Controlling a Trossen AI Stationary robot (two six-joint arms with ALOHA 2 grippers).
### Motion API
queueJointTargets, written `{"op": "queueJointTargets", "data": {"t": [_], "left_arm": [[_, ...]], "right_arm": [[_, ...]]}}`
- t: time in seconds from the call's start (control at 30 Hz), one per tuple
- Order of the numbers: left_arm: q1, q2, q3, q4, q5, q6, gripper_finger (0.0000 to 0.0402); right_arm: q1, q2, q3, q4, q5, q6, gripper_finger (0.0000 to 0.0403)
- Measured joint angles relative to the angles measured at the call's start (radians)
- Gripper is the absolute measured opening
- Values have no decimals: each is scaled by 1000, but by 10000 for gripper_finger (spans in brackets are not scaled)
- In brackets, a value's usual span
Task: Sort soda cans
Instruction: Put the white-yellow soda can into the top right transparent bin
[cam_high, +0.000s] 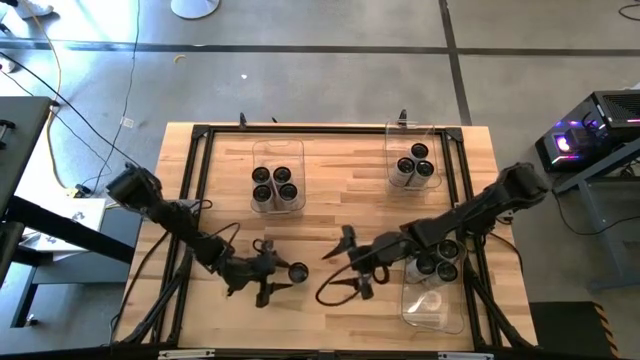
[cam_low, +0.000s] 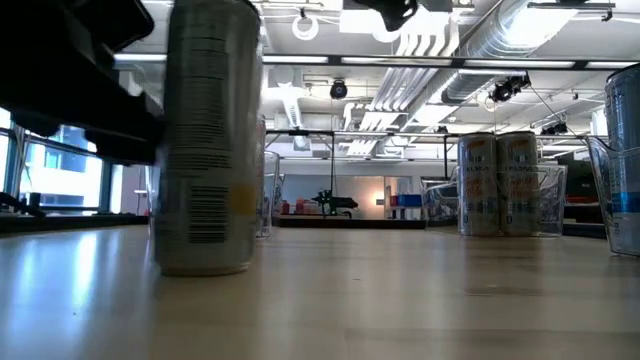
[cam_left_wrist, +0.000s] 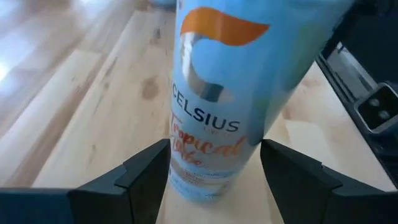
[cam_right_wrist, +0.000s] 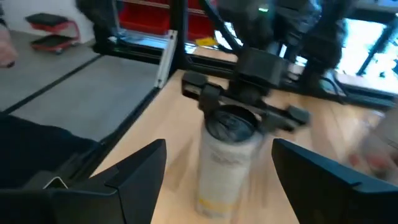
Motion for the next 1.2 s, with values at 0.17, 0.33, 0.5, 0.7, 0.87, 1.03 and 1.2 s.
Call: {"op": "queueJointTargets", "data": {"t": [0.17,0.33,0.5,0.7,0.87,1.03,1.2], "left_arm": [[63,78,1,114,-21,35,241],[134,131,0,183,-24,37,241],[185,162,0,253,-8,52,241],[198,160,0,277,12,107,241],[165,137,1,294,21,172,241],[110,82,1,290,21,195,241],[69,49,1,259,-59,262,241]], "right_arm": [[-13,85,0,94,37,-22,288],[-24,131,2,101,186,5,288],[-52,140,3,103,207,98,288],[-72,139,4,94,215,154,288],[-72,138,6,72,218,161,288],[-69,135,6,69,217,162,288],[-69,123,4,73,205,158,288]]}}
